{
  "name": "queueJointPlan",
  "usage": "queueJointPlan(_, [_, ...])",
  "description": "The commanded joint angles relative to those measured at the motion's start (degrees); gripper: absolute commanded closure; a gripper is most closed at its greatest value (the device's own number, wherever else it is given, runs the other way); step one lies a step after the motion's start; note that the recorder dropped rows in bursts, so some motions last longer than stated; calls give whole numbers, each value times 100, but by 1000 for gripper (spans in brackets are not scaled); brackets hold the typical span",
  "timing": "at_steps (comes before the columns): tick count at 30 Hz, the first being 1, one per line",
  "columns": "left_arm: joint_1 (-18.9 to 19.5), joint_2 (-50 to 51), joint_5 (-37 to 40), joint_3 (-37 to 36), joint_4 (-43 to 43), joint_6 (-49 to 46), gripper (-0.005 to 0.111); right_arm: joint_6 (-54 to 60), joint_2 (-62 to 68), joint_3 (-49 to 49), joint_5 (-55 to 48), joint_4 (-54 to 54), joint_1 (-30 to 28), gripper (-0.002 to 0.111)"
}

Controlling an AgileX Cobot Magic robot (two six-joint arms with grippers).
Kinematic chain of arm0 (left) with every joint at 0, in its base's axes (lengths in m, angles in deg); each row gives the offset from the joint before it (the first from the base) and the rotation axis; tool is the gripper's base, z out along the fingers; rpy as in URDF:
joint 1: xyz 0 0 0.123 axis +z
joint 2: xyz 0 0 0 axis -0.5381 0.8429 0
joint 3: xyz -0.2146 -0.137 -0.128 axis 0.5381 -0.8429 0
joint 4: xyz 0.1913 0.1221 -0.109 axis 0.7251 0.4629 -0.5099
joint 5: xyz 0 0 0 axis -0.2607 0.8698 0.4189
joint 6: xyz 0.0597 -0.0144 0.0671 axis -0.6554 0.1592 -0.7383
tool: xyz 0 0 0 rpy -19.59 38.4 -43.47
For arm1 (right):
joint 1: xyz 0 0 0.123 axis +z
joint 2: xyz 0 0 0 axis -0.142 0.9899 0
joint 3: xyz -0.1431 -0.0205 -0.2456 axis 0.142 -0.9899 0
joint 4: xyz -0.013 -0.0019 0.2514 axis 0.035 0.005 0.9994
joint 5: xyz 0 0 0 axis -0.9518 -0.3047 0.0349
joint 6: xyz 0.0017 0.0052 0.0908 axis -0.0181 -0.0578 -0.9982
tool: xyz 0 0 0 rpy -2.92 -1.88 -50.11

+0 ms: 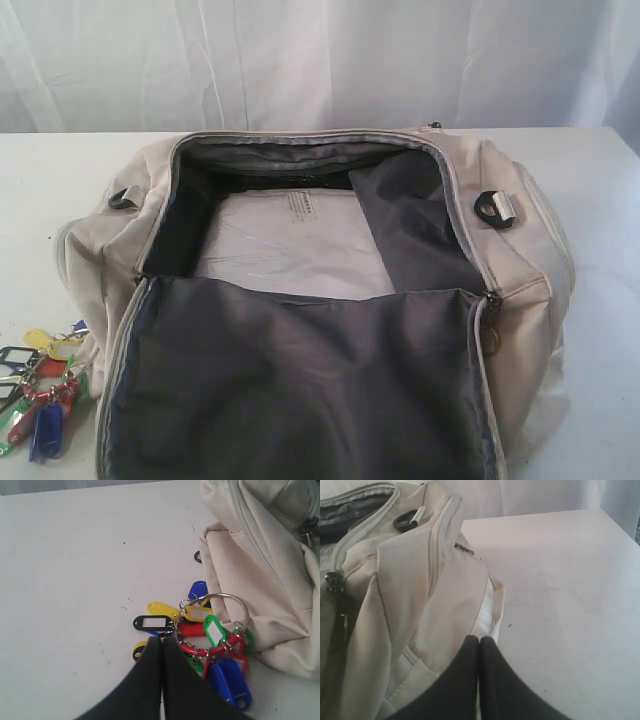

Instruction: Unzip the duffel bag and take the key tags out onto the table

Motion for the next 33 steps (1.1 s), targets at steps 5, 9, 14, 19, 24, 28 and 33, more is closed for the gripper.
queueJointPlan(5, [15, -28, -7, -30, -54, 54, 107, 278, -27, -31, -34, -2, 31, 108])
queueJointPlan(9, [15, -28, -7, -30, -54, 54, 107, 599, -27, -31, -34, -2, 31, 108])
queueJointPlan(14, [15, -28, -7, -30, -54, 54, 107, 817, -27, -31, -24, -2, 31, 108])
queueJointPlan(19, [15, -28, -7, -30, -54, 54, 107, 817, -27, -31, -24, -2, 31, 108])
queueJointPlan(24, [15, -28, -7, -30, -54, 54, 107, 817, -27, -31, -24, -2, 31, 108])
queueJointPlan(28, [18, -28, -7, -30, -43, 54, 107, 817, -27, -31, 17, -2, 31, 108])
queueJointPlan(33, [18, -28, 70, -30, -10, 54, 107, 817, -27, -31, 17, -2, 31, 108])
